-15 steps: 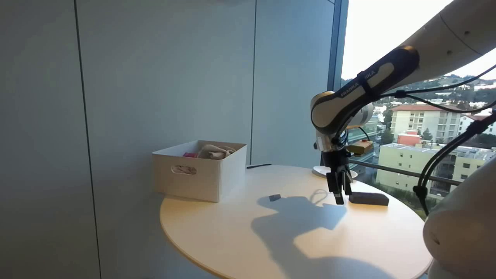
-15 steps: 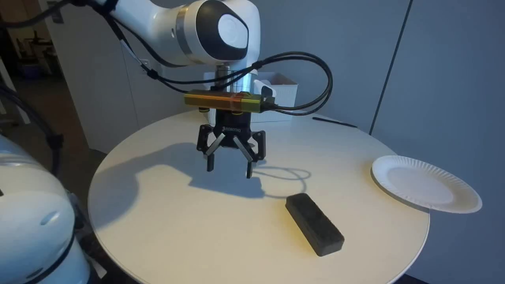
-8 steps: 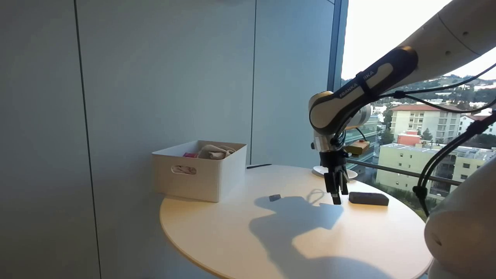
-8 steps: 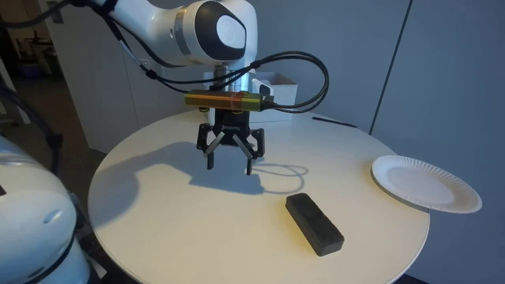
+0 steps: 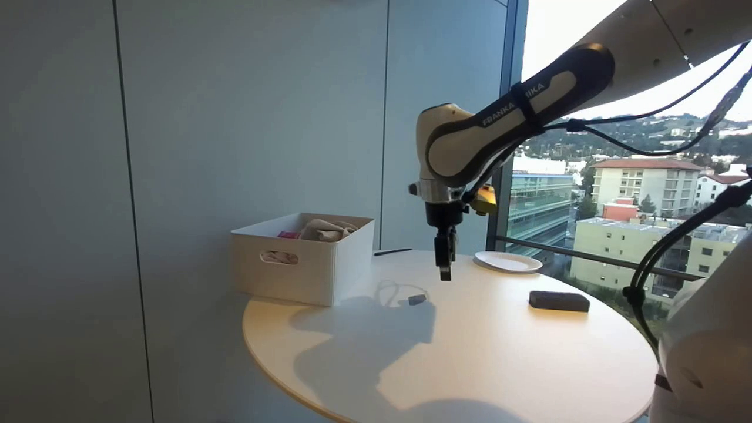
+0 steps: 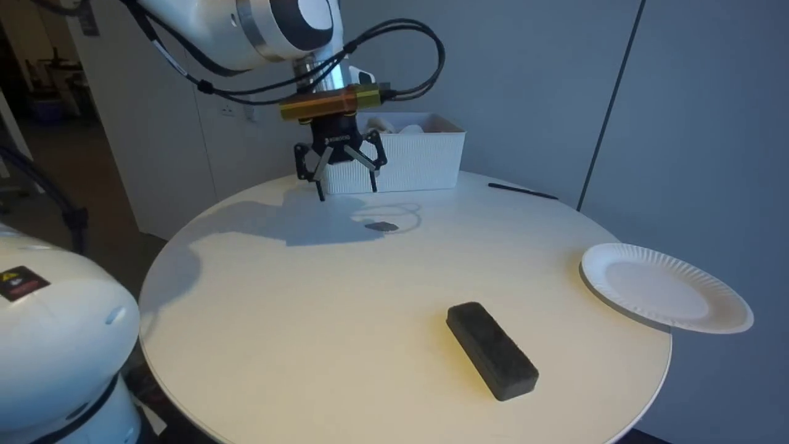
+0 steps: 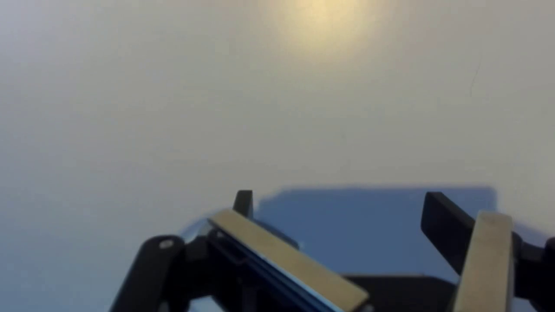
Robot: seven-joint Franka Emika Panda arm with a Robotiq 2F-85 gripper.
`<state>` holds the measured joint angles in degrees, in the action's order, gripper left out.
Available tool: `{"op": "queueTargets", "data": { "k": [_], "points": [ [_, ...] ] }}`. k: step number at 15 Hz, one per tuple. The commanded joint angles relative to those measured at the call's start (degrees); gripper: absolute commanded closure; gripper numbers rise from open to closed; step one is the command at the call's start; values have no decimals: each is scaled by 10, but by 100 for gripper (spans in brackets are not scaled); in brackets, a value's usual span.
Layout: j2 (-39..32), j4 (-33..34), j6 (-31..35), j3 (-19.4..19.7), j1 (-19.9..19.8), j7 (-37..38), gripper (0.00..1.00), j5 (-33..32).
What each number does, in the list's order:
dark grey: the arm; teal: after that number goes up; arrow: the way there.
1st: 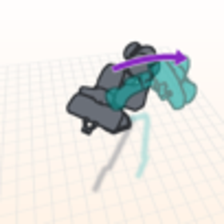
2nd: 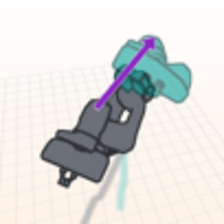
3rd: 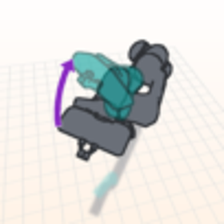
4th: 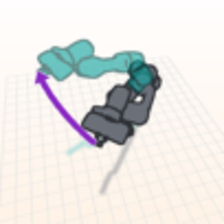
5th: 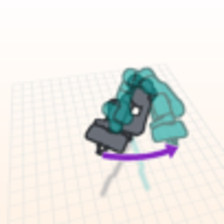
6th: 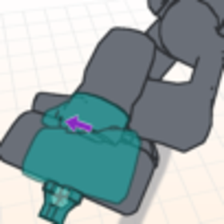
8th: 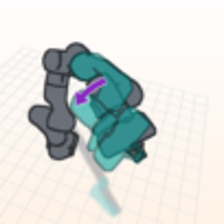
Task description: Pick up the white towel from the white basket and put it on the table, fold the white towel twice
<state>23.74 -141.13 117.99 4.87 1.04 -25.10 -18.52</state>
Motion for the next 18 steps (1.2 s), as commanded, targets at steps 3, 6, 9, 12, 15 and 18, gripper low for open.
{"op": "queueTargets", "data": {
  "k": [3,6,9,12,15,18],
  "points": [
    [-77,127,68,-32,26,-53,0,-43],
    [-125,190,130,-38,33,-91,0,-55],
    [-166,237,189,-47,44,-148,0,-37],
    [-221,273,261,-54,49,-217,0,-16],
    [-279,306,317,-59,40,-283,0,-2],
    [-336,346,367,-60,24,-314,0,-19]
  ]
}}
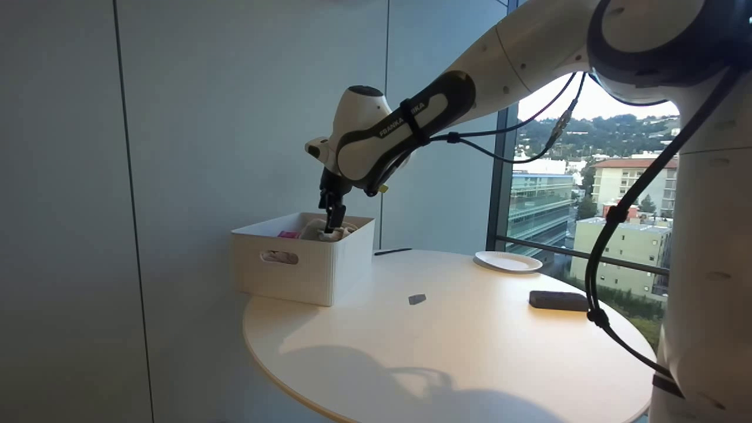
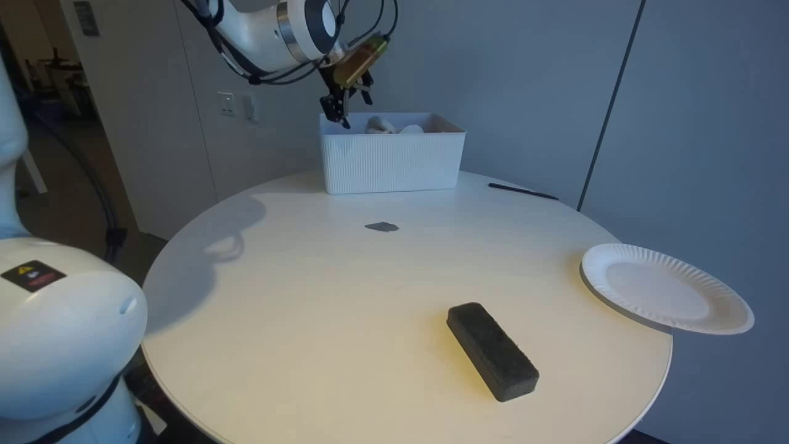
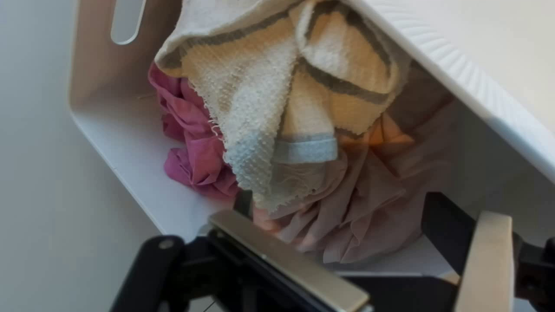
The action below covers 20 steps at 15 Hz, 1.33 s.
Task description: Pick up the white towel from the white basket and put it on the table, fold the white towel twice
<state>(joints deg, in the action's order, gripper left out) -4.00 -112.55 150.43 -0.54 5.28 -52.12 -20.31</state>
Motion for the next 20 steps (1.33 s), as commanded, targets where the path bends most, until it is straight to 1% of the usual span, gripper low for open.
{"op": "queueTargets", "data": {
  "k": [1,4,6,7,8,9,11,12,13,14,15,17,19,20],
  "points": [
    [-73,76,53,-6,-23,-46,0,-8],
    [-112,115,79,-3,-31,-62,0,-36],
    [-130,137,80,1,-34,-64,0,-51],
    [-136,145,76,1,-36,-64,25,-54],
    [-145,153,68,0,-39,-70,26,-51],
    [-151,161,65,3,-41,-71,32,-54],
    [-160,167,60,1,-48,-77,47,-43],
    [-163,168,61,2,-50,-78,57,-44],
    [-165,169,61,3,-53,-79,62,-45],
    [-163,167,62,4,-54,-78,72,-47],
    [-162,167,60,5,-55,-74,79,-46],
    [-149,161,48,13,-51,-63,85,-57],
    [-120,143,46,15,-50,-51,90,-53],
    [-101,132,49,16,-50,-45,84,-53]
  ]
}}
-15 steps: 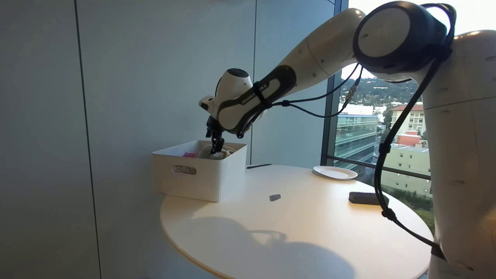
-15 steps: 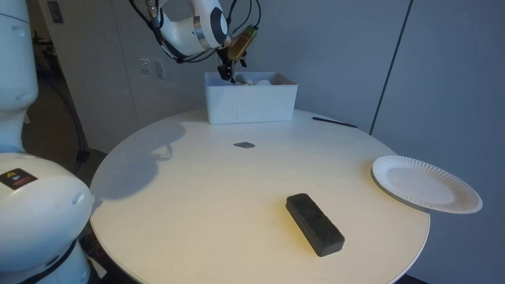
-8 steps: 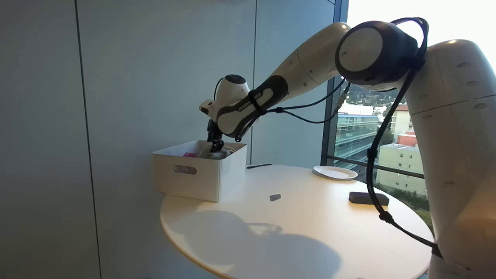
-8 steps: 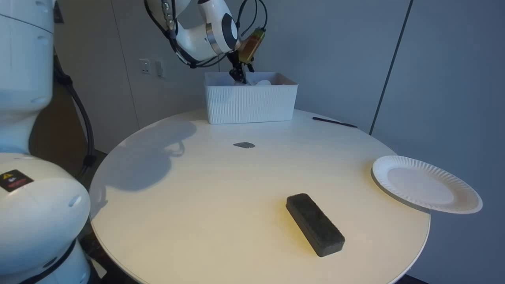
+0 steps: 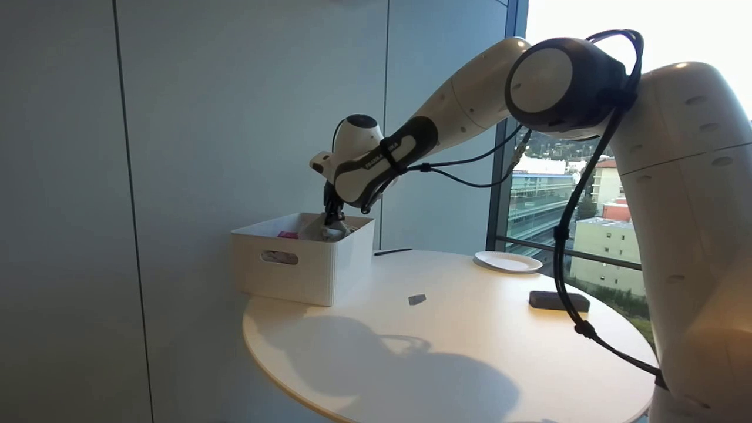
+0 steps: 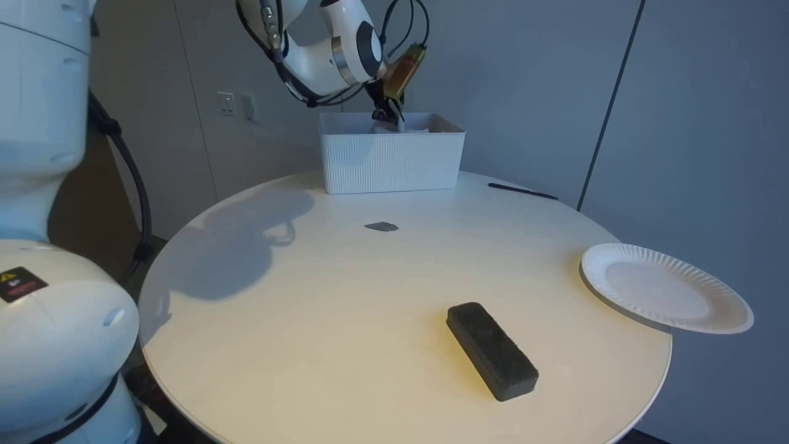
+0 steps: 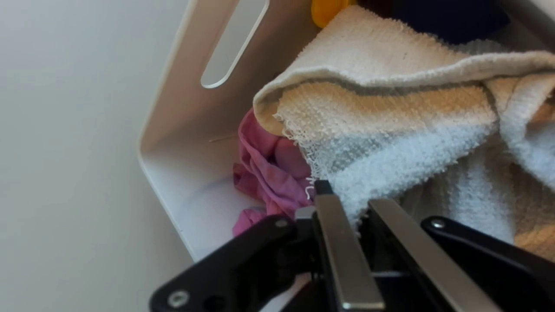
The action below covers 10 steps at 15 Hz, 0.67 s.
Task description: Pick up the white towel from the white basket and put it on the table, fold the white towel twice
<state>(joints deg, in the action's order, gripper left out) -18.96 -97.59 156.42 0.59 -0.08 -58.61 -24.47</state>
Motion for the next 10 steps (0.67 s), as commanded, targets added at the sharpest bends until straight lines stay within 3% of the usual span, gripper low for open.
{"op": "queueTargets", "data": {
  "k": [1,5,7,8,9,10],
  "points": [
    [72,-30,-6,10,6,33,84,-19],
    [170,-69,13,41,12,150,82,-74],
    [226,-88,4,52,6,223,84,-128],
    [260,-106,-24,51,1,222,83,-144],
    [279,-119,-61,49,0,219,59,-138],
    [288,-130,-102,39,-10,193,57,-122]
  ]
}}
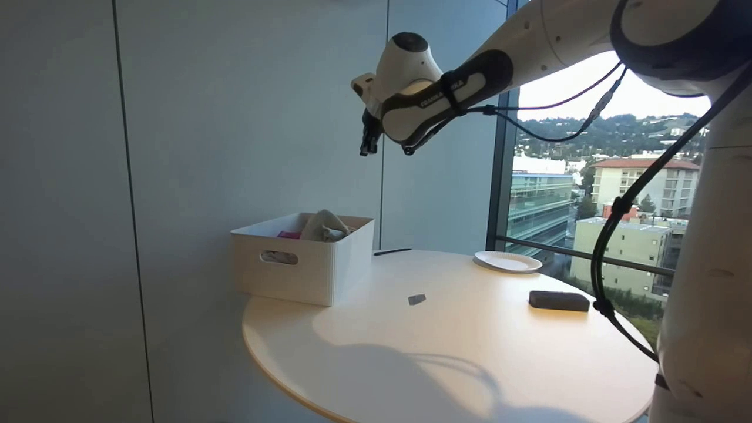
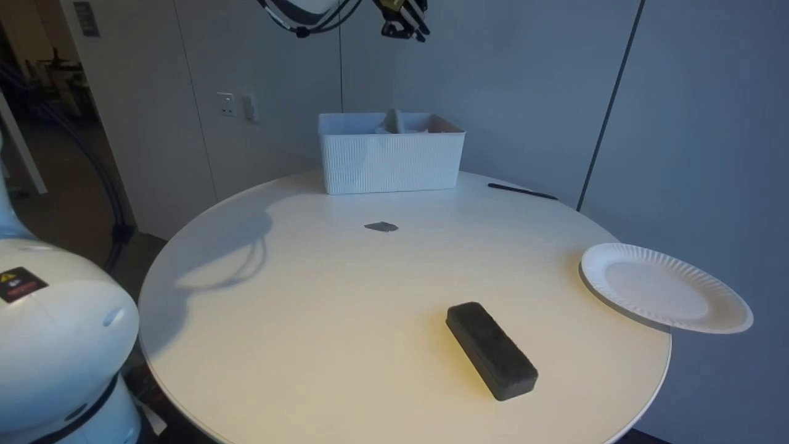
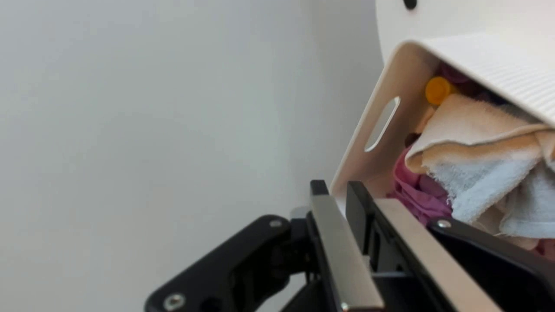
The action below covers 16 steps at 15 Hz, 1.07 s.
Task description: Pick up the white towel from the white basket and put it on the table, fold the white towel twice
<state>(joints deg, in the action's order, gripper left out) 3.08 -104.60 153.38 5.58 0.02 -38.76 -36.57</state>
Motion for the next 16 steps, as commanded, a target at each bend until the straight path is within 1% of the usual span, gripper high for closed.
{"op": "queueTargets", "data": {
  "k": [1,2,3,5,6,7,8,10,12,14,16],
  "points": [
    [69,-71,-111,-12,-6,-29,51,23],
    [70,-80,-137,-12,0,-42,45,48],
    [67,-87,-160,-14,4,-54,36,74],
    [39,-82,-207,-23,11,-74,22,123],
    [23,-78,-220,-27,13,-76,13,136],
    [6,-73,-227,-32,16,-82,7,151],
    [-10,-73,-210,-38,19,-82,0,158],
    [-39,-68,-167,-54,24,-76,0,145],
    [-60,-62,-125,-70,31,-88,0,143],
    [-83,-47,-77,-82,36,-90,0,117],
    [-104,-22,-31,-85,39,-83,0,79]
  ]
}}
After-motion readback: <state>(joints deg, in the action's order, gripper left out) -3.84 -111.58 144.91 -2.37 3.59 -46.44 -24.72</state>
